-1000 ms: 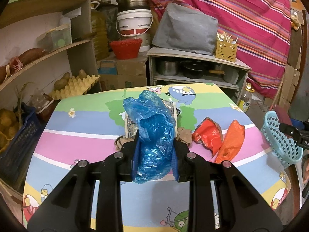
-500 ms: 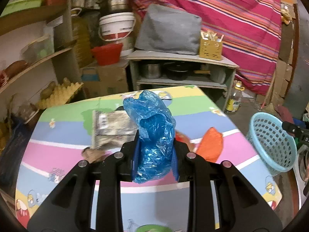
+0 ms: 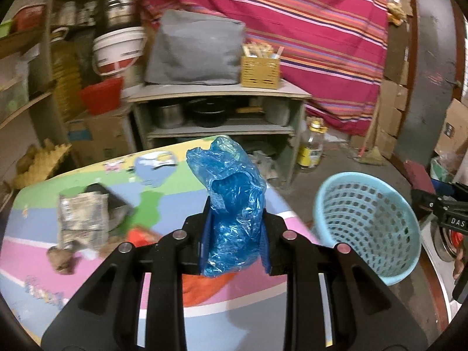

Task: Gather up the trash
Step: 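Carry the blue bag and maroon pad over the blue basket and open both tools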

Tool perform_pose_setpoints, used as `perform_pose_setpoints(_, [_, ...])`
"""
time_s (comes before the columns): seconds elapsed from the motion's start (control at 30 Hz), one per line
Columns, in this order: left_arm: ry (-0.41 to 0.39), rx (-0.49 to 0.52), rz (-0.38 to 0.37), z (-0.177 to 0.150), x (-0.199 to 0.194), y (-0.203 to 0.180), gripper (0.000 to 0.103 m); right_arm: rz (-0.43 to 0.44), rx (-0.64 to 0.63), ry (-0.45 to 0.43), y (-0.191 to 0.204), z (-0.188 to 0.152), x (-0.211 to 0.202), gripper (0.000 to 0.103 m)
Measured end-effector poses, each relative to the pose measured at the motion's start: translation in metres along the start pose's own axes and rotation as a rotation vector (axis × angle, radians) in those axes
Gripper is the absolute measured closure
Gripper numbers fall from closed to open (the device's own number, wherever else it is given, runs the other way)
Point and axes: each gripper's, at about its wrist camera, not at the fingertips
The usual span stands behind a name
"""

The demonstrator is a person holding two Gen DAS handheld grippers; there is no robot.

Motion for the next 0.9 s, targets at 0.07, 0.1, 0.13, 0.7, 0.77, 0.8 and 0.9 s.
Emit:
perform_pose_setpoints(0.07, [-0.004,0.018,-0.031,0.002,0.005,-0.02,0.077,-0.012,0.003,0.008,-0.007,-0.001,0.001,0.033])
perform_pose_setpoints(0.1, [-0.003,0.023,-0.042,0.002,0.007,-0.027,0.077,-0.018,-0.002,0.012,-0.011,-0.001,0.002,0.033])
perform_pose_setpoints(0.13, [0.001,0.029,-0.058,0.004,0.01,-0.037,0.077,-0.022,-0.005,0.015,-0.013,-0.001,0.003,0.033])
perform_pose_setpoints(0.7, [0.059,0.118,-0.22,0.014,0.038,-0.142,0.053,-0.048,0.032,0.026,-0.034,-0.004,0.011,0.033])
perform_pose_setpoints(0.77, [0.058,0.11,-0.219,0.014,0.037,-0.14,0.039,-0.051,0.032,0.025,-0.033,-0.003,0.011,0.033])
perform_pose_setpoints(0.8, [0.055,0.107,-0.218,0.015,0.036,-0.139,0.037,-0.051,0.033,0.024,-0.033,-0.002,0.011,0.033])
perform_pose_setpoints(0.9, [0.036,0.112,-0.194,0.015,0.03,-0.129,0.028,-0.049,0.032,0.023,-0.029,-0.002,0.012,0.033])
Point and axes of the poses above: each gripper's, at about its wrist camera, not at the fingertips, and x roughly the way its jaws point, y to its left, z to its top, and after that the axes turned 8 degrees about z, right-handed
